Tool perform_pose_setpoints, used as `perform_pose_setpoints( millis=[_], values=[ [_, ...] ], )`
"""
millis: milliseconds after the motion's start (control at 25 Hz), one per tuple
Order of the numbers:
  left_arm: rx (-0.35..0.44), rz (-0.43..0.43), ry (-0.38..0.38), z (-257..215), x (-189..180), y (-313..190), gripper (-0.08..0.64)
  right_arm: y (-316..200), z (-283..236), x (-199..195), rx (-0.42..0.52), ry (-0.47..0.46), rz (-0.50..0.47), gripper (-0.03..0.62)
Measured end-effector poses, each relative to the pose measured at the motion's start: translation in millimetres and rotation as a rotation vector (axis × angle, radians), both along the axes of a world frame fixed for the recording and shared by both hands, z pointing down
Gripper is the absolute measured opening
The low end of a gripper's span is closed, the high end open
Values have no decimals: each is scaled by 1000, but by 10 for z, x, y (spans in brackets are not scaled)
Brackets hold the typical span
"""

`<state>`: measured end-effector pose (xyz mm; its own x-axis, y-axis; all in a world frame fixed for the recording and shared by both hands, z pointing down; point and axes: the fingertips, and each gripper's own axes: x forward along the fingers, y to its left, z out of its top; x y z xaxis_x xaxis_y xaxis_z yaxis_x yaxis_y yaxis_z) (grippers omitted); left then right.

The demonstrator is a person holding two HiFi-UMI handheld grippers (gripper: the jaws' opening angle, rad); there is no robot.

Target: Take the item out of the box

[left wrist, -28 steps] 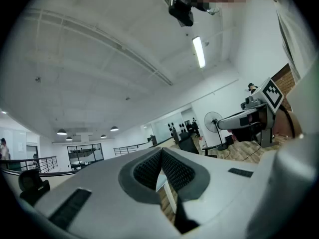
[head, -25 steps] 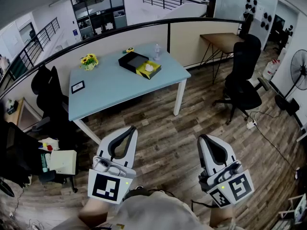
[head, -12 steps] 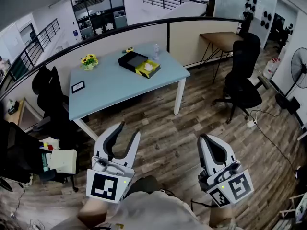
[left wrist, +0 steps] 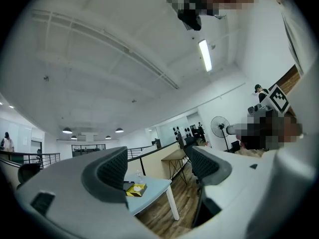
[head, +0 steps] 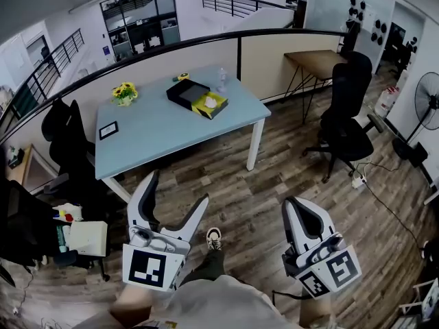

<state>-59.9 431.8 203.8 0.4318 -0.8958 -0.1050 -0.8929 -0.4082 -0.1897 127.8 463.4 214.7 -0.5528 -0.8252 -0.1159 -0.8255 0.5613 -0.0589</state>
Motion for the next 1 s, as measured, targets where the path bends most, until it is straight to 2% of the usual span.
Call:
perform_pose_setpoints(
  millis=[280, 640, 840, 1000],
  values=[
    [-22, 21, 26, 72, -8, -533, 383, -491, 96, -30, -17, 25, 7, 3],
    [-56, 27, 23, 224, -76, -1538, 383, -1457, 220, -96, -62, 45, 25, 3],
    [-41, 5, 49, 143, -269, -2136, 383, -2060, 246, -231, -78, 77, 30, 3],
    [-59, 5, 26, 169, -433, -2667, 383, -2597, 230, -407, -88, 80, 19, 3]
  ],
)
